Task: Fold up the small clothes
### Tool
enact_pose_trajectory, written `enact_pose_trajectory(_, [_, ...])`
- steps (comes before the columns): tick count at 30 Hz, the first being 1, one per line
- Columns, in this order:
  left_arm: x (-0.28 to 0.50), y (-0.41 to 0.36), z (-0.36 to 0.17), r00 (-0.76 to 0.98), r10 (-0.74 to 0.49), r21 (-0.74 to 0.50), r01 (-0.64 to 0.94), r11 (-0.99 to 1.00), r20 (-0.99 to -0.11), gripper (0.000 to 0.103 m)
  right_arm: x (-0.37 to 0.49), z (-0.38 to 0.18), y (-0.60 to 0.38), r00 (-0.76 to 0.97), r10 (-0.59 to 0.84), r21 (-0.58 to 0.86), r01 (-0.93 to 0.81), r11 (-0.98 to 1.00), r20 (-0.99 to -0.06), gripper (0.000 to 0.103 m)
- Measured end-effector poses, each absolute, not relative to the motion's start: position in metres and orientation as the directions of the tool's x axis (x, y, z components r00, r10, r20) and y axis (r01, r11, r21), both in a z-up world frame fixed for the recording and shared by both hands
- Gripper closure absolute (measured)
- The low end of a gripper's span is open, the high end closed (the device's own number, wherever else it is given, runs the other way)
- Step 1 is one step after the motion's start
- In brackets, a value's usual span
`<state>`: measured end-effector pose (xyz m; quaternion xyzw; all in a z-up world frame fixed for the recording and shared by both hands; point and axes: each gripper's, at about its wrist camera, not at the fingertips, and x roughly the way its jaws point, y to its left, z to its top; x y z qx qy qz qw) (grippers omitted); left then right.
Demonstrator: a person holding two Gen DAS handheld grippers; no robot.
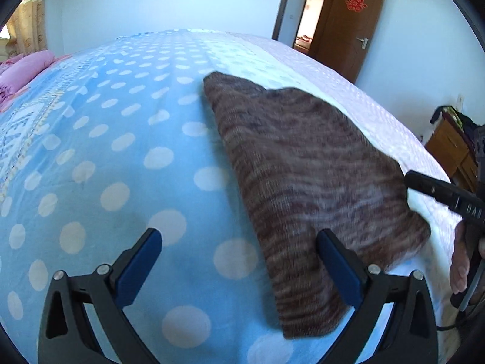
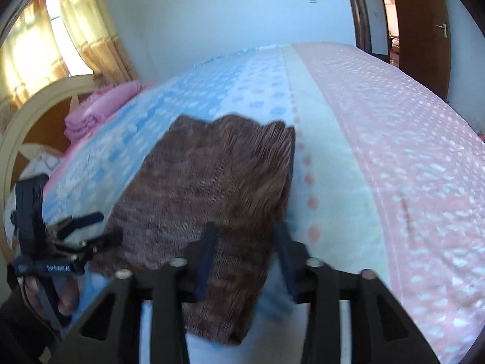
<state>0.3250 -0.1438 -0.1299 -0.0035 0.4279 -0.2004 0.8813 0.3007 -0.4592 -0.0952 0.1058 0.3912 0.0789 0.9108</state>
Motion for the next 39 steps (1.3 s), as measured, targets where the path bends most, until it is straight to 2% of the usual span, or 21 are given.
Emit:
enact_pose_trajectory(4, [0.342, -0.159, -0.133, 0.514, -0.362, -0.189, 0.358, 0.914, -0.778, 0.000, 0.348, -0.099, -0.476, 0.670, 0.241, 0.293, -0.036, 0.955, -0.702, 0.050])
enact_pose_trajectory(9, [0.349, -0.167, -0.141, 0.499, -0.351, -0.182, 0.355, 0.917, -0.792, 0.000, 0.394, -0.129, -0.499, 0.611, 0.325, 0.419, 0.011, 0.908, -0.721, 0.050])
enact_pose_trajectory(12, [0.346, -0.166, -0.142, 0.507, -0.360, -0.183, 0.365, 0.913, -0.783, 0.000, 0.406, -0.142, -0.507, 0.606, 0.382, 0.480, -0.001, 0.877, -0.698, 0.050])
enact_pose_trajectory(20, [0.344, -0.175, -0.143, 0.513, -0.340, -0.142, 0.386, 0.911, -0.788, 0.000, 0.425, -0.144, -0.498, 0.583, 0.461, 0.521, -0.073, 0.850, -0.669, 0.052])
enact_pose_trajectory(27, [0.344, -0.175, -0.143, 0.512, -0.343, -0.144, 0.388, 0.910, -0.787, 0.000, 0.433, -0.157, -0.512, 0.565, 0.530, 0.625, -0.032, 0.780, -0.632, 0.070])
enact_pose_trajectory(30, [0.344, -0.175, -0.143, 0.512, -0.348, -0.149, 0.389, 0.909, -0.786, 0.000, 0.435, -0.161, -0.517, 0.558, 0.555, 0.663, -0.012, 0.749, -0.617, 0.072])
enact_pose_trajectory(33, [0.341, -0.176, -0.141, 0.515, -0.365, -0.156, 0.405, 0.901, -0.776, 0.007, 0.436, -0.160, -0.514, 0.568, 0.537, 0.647, -0.010, 0.762, -0.624, 0.073])
enact_pose_trajectory(35, [0.338, -0.178, -0.139, 0.516, -0.385, -0.160, 0.427, 0.890, -0.765, 0.019, 0.435, -0.158, -0.510, 0.573, 0.522, 0.627, -0.019, 0.779, -0.631, 0.073])
enact_pose_trajectory(39, [0.334, -0.183, -0.137, 0.506, -0.413, -0.167, 0.461, 0.871, -0.757, 0.034, 0.436, -0.159, -0.510, 0.572, 0.518, 0.623, -0.016, 0.782, -0.636, 0.074])
